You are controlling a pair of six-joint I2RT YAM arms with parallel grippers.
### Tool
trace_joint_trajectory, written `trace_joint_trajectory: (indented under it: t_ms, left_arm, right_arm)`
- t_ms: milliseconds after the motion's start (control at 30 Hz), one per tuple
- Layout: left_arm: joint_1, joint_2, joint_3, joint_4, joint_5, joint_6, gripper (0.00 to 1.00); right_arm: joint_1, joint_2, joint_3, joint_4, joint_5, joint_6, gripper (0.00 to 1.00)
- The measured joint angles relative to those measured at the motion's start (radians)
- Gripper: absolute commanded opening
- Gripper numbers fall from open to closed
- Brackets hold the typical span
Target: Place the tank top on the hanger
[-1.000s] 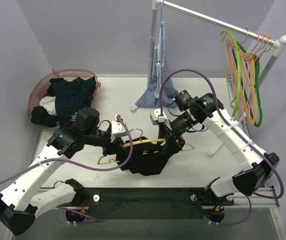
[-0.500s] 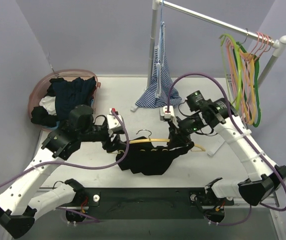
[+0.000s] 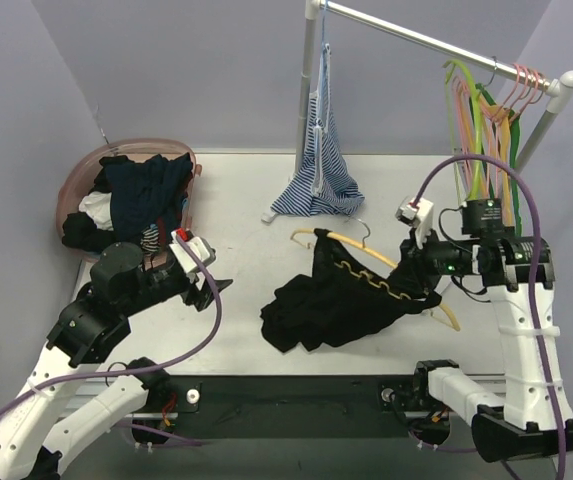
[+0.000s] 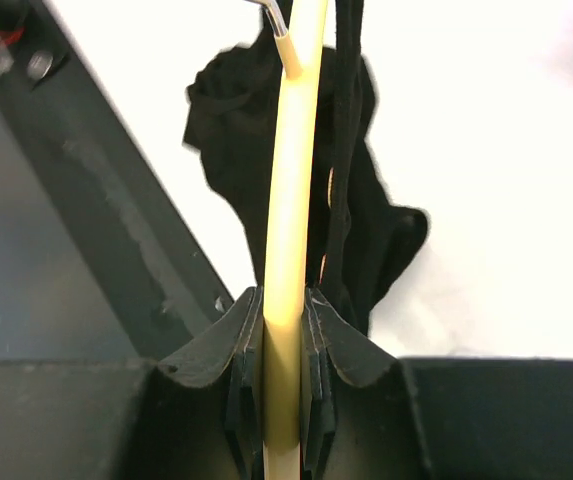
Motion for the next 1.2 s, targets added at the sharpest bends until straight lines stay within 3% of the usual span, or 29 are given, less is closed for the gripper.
trace_joint_trajectory:
  t_ms: [200,367,600,1000,1200]
  left_arm:
    - [0.0,-0.056,-0.075,0.002,-0.034,-0.054,0.78]
    - [0.0,-0.069,-0.092,0.01,-0.042,-0.084,0.78]
    - [0.0,-0.067,-0.092,0.014,-0.048,-0.102,0.78]
    - [0.0,-0.055,-0.089,0.014,-0.071,-0.108,0.78]
    - [0.0,-0.015,-0.08,0.018,-0.074,-0.108,0.78]
  right_arm:
    - [-0.262,-0.056,0.078,-0.03,-0.04,0.052,0.0]
    - [-0.39,-0.03,0.245,-0.04,-0.107,0.124,0.0]
    - [-0.418,0.085,0.458,0.003,-0.185,0.296,0.0]
    - [-0.489,0.304,0.747,0.168,-0.09,0.581,0.0]
    - [-0.474,0.349,0.801,0.254,-0.089,0.672,0.0]
